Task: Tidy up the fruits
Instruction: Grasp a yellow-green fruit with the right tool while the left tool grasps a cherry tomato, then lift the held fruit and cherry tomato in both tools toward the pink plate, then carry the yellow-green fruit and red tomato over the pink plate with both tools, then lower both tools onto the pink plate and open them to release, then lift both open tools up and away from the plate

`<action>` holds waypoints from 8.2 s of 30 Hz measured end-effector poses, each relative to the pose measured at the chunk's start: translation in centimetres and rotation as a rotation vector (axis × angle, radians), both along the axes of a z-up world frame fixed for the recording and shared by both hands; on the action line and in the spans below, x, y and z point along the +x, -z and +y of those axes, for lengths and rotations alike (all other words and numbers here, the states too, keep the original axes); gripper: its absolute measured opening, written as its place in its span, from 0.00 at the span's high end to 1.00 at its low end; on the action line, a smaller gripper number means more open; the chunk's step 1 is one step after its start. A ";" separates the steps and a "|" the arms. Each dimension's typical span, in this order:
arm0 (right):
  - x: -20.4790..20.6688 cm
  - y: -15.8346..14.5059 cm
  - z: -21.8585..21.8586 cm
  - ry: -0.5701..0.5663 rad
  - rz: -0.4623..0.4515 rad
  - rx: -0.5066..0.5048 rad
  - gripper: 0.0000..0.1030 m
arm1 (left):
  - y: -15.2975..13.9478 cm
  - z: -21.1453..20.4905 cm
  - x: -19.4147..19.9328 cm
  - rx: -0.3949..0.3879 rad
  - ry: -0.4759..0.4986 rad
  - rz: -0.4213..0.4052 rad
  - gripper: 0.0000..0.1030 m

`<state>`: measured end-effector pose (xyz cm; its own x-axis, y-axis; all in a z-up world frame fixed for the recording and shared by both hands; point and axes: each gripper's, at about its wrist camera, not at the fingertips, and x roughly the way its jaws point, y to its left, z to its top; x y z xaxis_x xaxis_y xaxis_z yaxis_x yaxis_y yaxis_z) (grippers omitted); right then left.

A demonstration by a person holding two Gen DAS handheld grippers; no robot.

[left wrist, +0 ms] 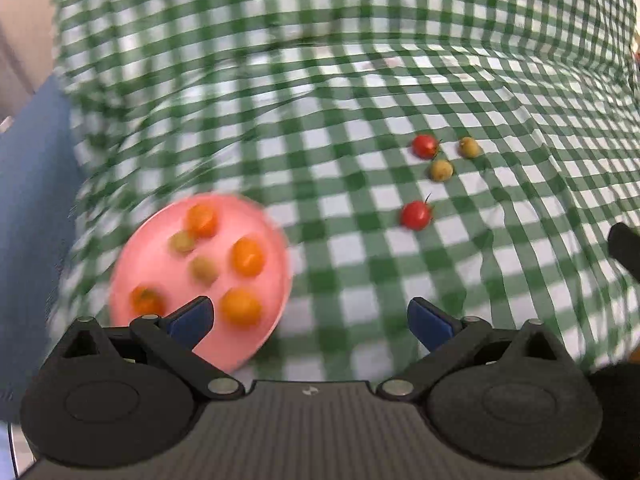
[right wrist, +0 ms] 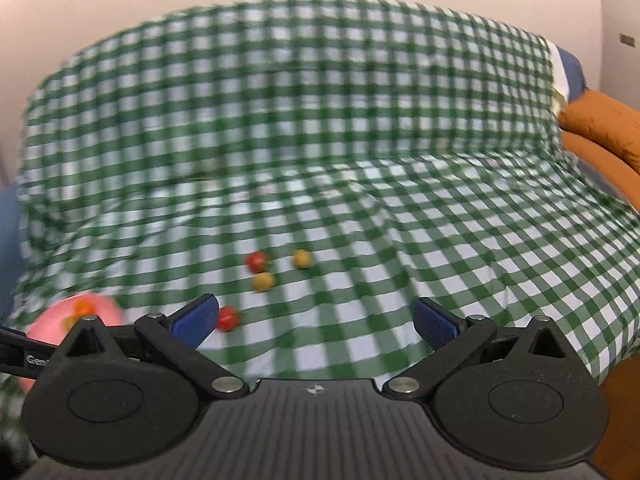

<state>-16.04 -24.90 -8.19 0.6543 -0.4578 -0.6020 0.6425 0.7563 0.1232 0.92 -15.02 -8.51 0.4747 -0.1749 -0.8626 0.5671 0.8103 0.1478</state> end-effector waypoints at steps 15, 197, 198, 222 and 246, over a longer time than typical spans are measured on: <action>14.2 12.0 -11.7 -0.083 0.125 -0.024 0.01 | 9.8 -11.6 8.3 0.061 0.116 0.104 0.00; 20.3 6.6 11.3 -0.545 0.149 0.182 0.48 | 4.1 17.7 11.3 -0.118 -0.318 0.126 0.14; 20.1 6.4 11.3 -0.544 0.151 0.186 0.46 | 4.0 18.2 11.0 -0.129 -0.327 0.145 0.13; 2.2 -4.9 19.7 -0.576 0.040 -0.053 0.09 | -5.5 24.7 -6.2 -0.166 -0.340 -0.065 0.00; -5.3 -9.5 21.2 -0.567 -0.104 -0.152 0.06 | -10.3 26.6 -13.4 -0.243 -0.331 -0.232 0.00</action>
